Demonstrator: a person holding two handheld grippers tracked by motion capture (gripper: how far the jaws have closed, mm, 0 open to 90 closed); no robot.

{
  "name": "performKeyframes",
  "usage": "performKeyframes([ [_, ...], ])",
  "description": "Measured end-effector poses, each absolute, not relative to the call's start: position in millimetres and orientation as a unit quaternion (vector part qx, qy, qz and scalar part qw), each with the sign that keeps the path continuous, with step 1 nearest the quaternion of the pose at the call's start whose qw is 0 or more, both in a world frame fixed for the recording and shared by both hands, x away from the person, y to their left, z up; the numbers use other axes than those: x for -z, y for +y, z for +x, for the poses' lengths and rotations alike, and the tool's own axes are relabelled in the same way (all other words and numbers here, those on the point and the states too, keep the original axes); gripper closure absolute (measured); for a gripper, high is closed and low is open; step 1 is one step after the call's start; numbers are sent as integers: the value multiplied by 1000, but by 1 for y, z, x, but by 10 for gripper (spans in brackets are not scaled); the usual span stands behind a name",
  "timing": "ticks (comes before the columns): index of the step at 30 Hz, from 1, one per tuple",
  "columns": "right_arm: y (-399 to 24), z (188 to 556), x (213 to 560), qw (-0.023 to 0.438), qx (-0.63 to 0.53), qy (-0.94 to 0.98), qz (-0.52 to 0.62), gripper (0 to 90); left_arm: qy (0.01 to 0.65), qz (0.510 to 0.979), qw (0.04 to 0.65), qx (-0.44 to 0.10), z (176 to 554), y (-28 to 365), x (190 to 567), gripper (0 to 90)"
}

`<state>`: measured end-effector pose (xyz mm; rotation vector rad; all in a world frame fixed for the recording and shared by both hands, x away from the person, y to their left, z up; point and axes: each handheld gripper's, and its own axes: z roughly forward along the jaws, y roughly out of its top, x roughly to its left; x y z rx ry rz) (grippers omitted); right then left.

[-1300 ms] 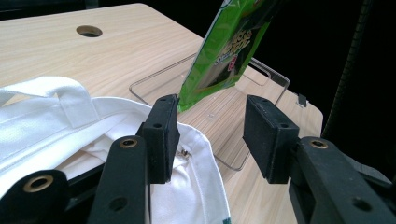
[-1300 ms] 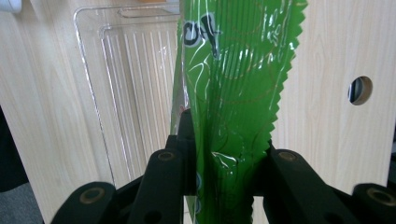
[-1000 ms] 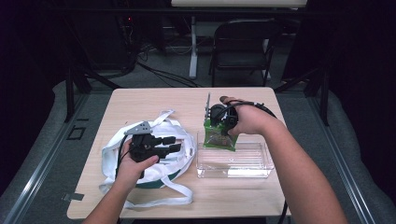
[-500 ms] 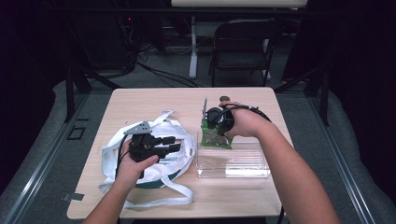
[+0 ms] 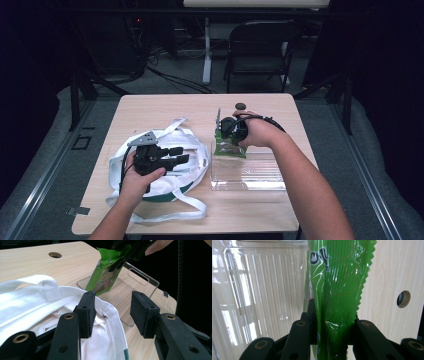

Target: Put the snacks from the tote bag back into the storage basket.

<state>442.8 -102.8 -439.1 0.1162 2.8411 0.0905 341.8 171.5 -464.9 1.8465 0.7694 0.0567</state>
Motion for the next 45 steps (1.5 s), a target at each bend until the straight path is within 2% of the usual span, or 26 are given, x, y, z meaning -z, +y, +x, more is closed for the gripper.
performKeyframes([
  [26,-94,451,453,158,-26,987,9,737,347,769,536,-38,333,189,467,551],
  [31,-95,453,453,153,-28,988,16,706,346,770,535,-39,333,189,466,551],
  [39,-97,454,451,157,-45,986,26,578,344,767,540,-39,332,189,465,551],
  [45,-99,455,450,160,-50,985,35,555,346,767,538,-40,333,190,465,551],
])
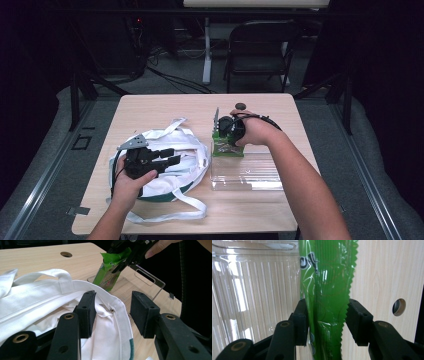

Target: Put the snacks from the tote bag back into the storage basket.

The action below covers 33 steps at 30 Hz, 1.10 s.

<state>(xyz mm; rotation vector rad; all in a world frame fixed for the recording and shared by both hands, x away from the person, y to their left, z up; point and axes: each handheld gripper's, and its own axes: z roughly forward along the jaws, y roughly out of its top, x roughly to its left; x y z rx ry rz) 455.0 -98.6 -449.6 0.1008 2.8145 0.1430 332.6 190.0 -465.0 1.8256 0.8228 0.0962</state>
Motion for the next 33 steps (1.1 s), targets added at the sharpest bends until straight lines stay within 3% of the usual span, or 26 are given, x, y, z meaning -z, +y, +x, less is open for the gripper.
performKeyframes([
  [18,-98,459,447,172,-49,983,39,593,348,767,537,-41,332,190,465,551],
  [28,-97,458,444,172,-51,983,40,563,346,768,538,-42,332,190,465,551],
  [30,-97,458,445,171,-54,983,44,512,346,768,538,-41,332,190,465,551],
  [33,-97,458,445,169,-55,983,45,506,347,767,538,-41,332,190,465,551],
])
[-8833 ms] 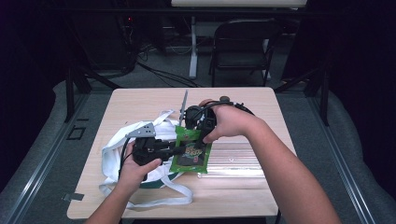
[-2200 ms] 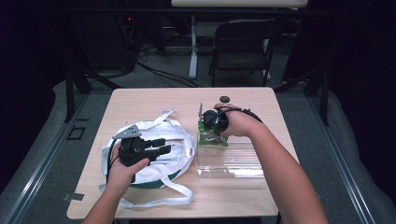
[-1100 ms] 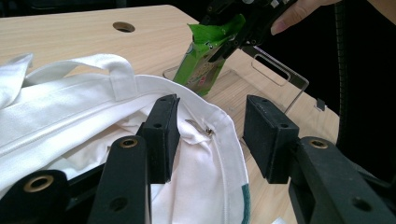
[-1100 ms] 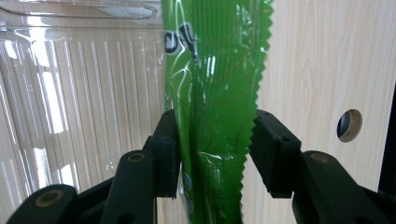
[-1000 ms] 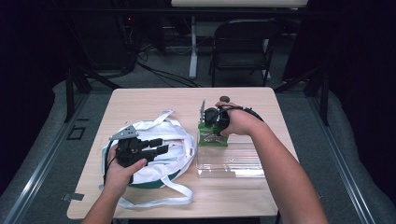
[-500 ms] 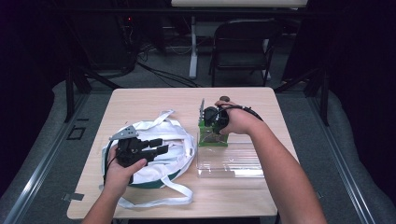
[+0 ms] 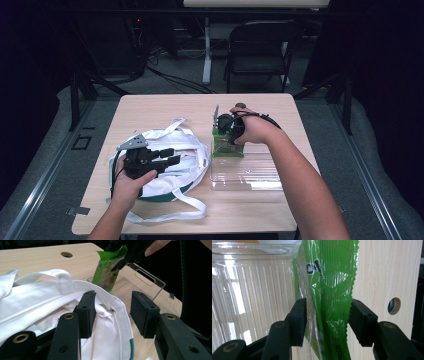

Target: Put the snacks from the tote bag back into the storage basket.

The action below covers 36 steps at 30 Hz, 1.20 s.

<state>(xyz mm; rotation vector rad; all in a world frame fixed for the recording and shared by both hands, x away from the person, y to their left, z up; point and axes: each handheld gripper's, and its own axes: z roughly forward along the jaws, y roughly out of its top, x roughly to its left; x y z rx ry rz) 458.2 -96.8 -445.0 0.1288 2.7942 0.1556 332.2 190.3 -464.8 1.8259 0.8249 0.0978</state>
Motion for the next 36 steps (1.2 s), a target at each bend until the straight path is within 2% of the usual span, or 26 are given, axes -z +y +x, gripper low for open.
performKeyframes([
  [24,-98,456,441,166,-62,983,50,476,347,766,539,-40,333,190,465,551],
  [36,-94,449,426,174,-78,981,47,441,348,766,539,-39,335,189,465,546],
])
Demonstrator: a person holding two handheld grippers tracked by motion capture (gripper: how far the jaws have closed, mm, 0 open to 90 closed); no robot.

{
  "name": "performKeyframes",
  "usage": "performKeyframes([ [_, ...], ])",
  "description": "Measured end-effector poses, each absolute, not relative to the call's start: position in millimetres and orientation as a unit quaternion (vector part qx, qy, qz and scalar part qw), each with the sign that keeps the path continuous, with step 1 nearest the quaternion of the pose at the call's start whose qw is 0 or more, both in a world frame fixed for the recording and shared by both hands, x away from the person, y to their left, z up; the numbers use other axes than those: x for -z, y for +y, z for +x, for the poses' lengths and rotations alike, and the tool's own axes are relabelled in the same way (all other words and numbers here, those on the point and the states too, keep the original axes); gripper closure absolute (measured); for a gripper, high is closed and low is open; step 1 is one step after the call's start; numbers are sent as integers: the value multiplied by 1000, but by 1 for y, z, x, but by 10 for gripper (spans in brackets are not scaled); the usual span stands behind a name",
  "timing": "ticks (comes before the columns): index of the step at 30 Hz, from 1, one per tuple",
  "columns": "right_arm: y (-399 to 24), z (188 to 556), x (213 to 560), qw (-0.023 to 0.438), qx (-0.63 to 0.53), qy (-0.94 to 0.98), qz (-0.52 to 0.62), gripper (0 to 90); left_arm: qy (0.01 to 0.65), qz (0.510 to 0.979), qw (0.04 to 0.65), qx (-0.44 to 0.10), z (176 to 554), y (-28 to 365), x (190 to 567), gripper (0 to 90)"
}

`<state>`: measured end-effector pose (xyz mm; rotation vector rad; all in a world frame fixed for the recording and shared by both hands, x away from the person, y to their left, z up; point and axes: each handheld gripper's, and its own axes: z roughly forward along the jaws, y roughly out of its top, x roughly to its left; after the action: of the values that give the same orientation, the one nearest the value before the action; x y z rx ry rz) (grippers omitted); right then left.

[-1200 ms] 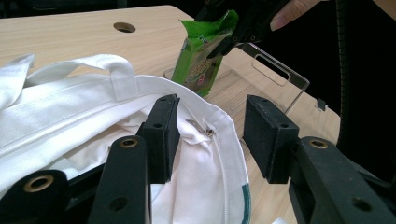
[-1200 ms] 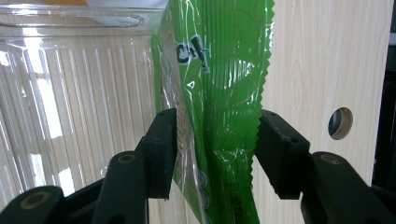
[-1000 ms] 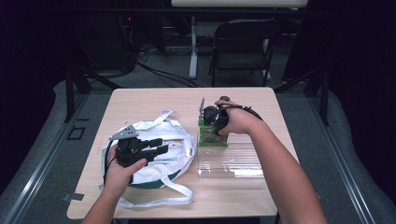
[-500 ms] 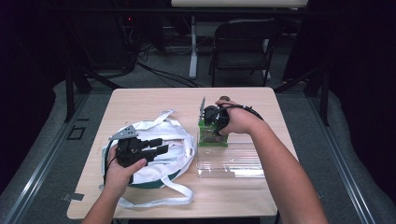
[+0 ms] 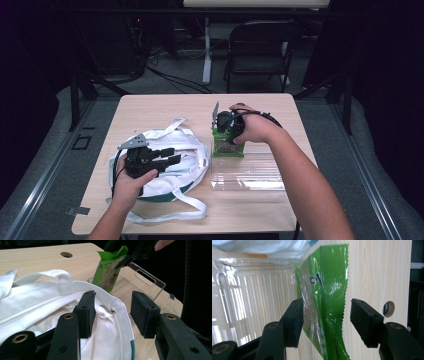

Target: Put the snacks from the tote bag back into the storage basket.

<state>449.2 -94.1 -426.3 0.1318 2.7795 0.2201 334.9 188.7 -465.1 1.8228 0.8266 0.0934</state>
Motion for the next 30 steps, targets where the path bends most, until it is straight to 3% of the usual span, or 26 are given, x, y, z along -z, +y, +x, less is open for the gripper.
performKeyframes([
  [30,-76,425,400,194,-90,976,32,422,338,769,541,-31,346,179,466,512],
])
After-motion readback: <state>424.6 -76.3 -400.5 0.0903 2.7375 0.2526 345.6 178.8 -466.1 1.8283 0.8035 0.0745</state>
